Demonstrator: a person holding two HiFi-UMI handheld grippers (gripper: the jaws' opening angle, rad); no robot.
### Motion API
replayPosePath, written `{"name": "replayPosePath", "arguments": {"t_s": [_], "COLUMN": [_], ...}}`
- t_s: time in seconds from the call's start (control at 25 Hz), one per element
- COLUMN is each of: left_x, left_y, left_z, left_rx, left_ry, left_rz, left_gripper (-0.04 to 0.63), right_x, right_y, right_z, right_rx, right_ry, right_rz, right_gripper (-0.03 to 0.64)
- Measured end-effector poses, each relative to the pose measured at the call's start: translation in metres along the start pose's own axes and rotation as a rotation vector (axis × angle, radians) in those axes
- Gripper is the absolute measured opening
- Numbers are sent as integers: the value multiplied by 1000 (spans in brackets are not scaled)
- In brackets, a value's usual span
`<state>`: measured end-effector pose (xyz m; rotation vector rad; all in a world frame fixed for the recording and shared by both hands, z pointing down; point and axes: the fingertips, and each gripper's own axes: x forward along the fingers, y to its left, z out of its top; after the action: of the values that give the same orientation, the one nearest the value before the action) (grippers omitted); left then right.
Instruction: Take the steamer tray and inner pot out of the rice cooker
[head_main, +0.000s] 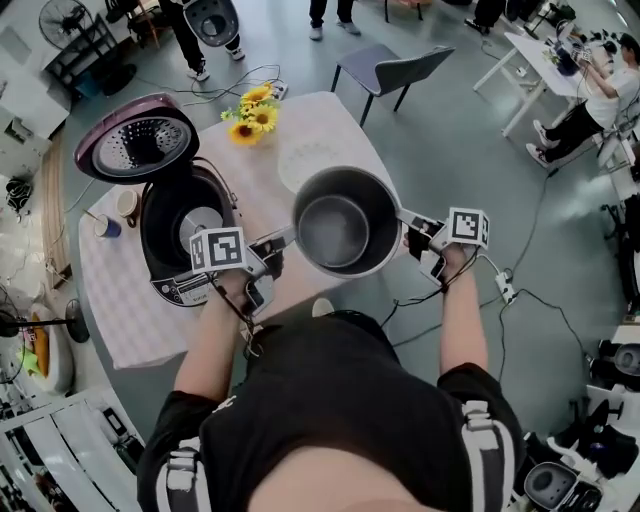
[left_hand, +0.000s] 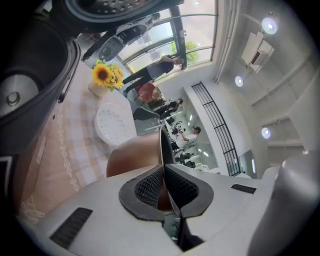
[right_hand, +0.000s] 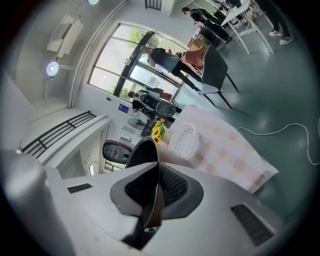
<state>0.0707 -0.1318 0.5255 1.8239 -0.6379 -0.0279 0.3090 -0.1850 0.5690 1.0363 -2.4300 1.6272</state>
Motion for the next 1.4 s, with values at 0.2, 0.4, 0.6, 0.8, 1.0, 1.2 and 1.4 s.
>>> {"name": "replayPosePath", "arguments": {"t_s": [0.2, 0.4, 0.6, 0.8, 1.0, 1.2, 1.4], "left_x": [12, 17, 24, 32, 32, 29, 27], "left_y": [32, 62, 83, 94, 104, 115, 122], "left_z": [-17, -27, -33, -36, -29, -30, -33], "left_rx": [-71, -129, -114, -124, -73, -33, 1], "left_ry": [-1, -11, -3, -3, -23, 12, 35], "left_rz": [37, 76, 146, 173, 200, 260, 286], "left_gripper": [13, 12, 12, 12, 12, 14, 14], "right_x": [12, 27, 36, 42, 51, 55, 56], "right_y": [-34, -48, -58, -71, -70, -65, -62], "right_z": [-24, -42, -46, -47, -42, -45, -47], "right_rx": [68, 132, 108, 54, 31, -23, -45], "right_ry": [70, 100, 102, 122, 99, 112, 104], "right_rz": [-72, -87, -116, -188, -188, -213, -230], "right_gripper": [9, 9, 9, 11, 11, 12, 12]}}
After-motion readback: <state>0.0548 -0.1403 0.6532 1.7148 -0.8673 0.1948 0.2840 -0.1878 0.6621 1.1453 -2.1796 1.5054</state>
